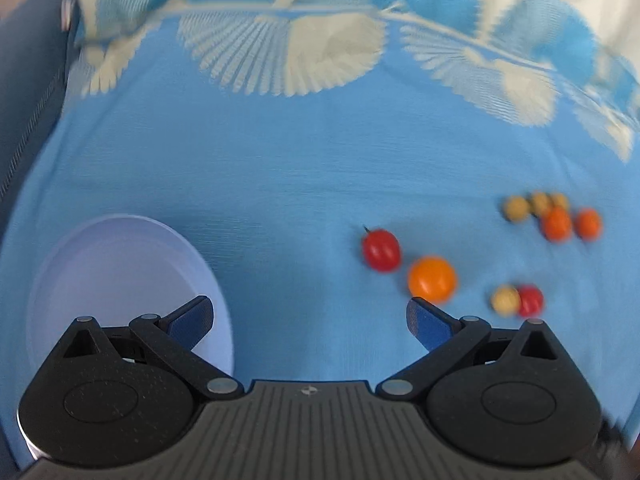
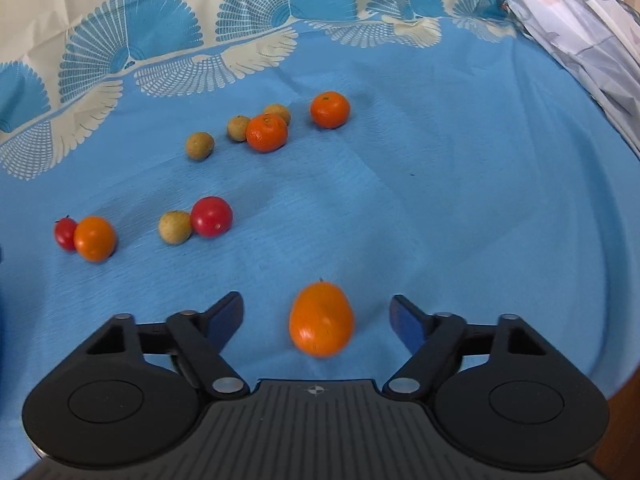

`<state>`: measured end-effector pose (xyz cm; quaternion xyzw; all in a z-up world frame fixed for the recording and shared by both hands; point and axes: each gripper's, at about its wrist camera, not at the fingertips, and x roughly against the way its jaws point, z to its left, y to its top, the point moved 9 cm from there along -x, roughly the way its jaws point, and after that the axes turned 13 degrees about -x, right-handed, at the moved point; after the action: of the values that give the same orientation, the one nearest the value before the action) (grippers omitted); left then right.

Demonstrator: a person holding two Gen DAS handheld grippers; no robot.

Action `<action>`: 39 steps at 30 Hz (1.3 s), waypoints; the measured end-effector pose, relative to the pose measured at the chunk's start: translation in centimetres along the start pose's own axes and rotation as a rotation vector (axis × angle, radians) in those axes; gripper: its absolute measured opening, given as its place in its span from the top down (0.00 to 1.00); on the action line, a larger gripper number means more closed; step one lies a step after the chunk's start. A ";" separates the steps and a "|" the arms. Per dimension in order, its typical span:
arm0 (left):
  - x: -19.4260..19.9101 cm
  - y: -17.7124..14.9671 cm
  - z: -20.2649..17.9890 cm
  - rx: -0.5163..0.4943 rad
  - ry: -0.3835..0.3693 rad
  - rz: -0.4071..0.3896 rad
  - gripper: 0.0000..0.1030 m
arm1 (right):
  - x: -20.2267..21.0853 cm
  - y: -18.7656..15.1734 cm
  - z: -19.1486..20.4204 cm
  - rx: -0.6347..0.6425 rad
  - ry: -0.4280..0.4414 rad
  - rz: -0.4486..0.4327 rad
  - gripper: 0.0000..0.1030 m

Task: Organize fruits
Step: 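Grasp the red tomato with the left tool while the right tool grasps a tangerine, then carry the red tomato and tangerine to the plate and open both tools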

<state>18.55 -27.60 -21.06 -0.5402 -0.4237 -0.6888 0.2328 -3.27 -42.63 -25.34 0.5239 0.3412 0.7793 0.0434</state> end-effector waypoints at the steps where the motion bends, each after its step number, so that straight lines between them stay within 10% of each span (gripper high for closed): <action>1: -0.7 0.4 0.4 0.050 -0.030 0.017 0.00 | -0.4 0.0 0.0 -0.001 -0.002 -0.007 0.23; 11: -6.0 2.8 -1.4 0.147 -0.116 0.138 0.02 | -1.3 -0.1 0.7 0.054 -0.015 -0.042 0.21; 13: -5.8 3.0 -1.4 0.185 -0.127 0.103 0.25 | -1.1 -0.1 0.7 0.053 -0.024 -0.049 0.26; 15: -5.2 3.4 -1.4 0.200 -0.151 0.090 0.71 | -0.7 0.0 0.6 0.044 -0.022 -0.064 0.56; 17: -4.7 3.5 -1.5 0.201 -0.168 0.090 0.73 | -0.5 0.1 0.4 0.035 -0.019 -0.071 0.68; 39: 8.0 -1.7 4.4 0.154 -0.202 -0.105 0.73 | 7.0 -0.5 6.1 0.103 0.194 -0.124 0.68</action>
<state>17.22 -21.90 -13.82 -0.5641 -0.5245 -0.6076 0.1934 -1.38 -36.32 -18.77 0.4255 0.4150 0.8036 0.0313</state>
